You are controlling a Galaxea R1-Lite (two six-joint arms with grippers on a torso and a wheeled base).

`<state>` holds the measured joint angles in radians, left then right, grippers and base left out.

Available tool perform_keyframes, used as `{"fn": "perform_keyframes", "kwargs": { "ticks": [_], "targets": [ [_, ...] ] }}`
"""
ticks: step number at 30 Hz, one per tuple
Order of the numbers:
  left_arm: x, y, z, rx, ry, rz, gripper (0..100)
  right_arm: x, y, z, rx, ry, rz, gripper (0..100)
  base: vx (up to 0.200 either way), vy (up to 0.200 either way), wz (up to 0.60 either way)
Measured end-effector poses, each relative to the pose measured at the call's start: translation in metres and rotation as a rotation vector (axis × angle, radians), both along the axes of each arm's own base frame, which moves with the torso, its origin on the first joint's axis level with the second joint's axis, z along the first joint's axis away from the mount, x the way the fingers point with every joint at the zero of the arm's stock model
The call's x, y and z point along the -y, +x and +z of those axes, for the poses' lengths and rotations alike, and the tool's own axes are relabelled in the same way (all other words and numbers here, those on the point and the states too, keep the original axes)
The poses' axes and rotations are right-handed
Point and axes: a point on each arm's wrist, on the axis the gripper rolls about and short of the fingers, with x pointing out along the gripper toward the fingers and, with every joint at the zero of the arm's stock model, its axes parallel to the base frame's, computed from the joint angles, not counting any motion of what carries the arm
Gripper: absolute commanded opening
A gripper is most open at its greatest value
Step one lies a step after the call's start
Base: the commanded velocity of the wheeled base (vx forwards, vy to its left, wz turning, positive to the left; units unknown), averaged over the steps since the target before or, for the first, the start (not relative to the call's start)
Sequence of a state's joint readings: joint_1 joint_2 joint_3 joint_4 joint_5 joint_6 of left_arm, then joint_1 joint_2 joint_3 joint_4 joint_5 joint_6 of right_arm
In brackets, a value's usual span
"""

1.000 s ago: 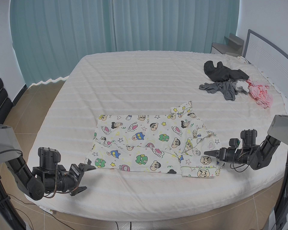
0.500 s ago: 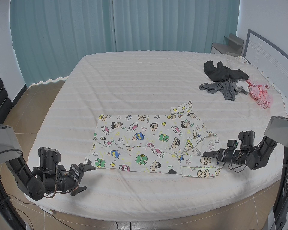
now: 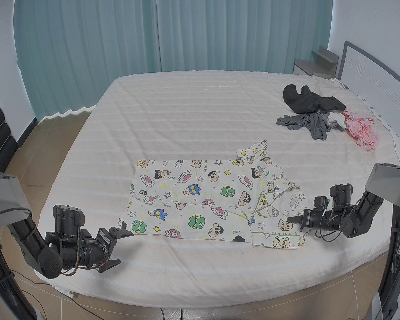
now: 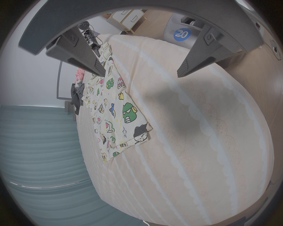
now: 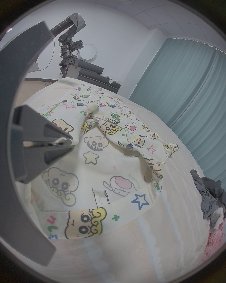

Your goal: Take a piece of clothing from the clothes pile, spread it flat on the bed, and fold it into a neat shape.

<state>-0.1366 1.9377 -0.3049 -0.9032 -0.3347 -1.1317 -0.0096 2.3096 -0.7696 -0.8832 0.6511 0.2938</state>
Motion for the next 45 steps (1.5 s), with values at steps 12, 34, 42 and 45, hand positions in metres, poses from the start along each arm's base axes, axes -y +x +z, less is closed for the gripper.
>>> {"fn": "perform_keyframes", "kwargs": {
  "ticks": [12,34,42,45],
  "targets": [
    [0.000,0.000,0.000,0.000,0.000,0.001,100,0.001,-0.001,0.016,0.116,0.010,0.004,0,0.000,0.000,0.00],
    [0.000,0.000,0.000,0.001,0.001,0.001,100,-0.001,0.021,0.047,0.248,-0.024,-0.051,0,0.000,0.000,0.00],
    [0.000,0.000,0.000,0.001,0.001,0.002,100,-0.004,0.022,0.040,0.232,-0.031,-0.054,100,0.000,0.000,0.00],
    [0.000,0.000,0.000,0.002,0.005,0.005,100,-0.004,0.023,0.037,0.223,-0.035,-0.058,100,0.000,0.000,0.00]
  ]
}}
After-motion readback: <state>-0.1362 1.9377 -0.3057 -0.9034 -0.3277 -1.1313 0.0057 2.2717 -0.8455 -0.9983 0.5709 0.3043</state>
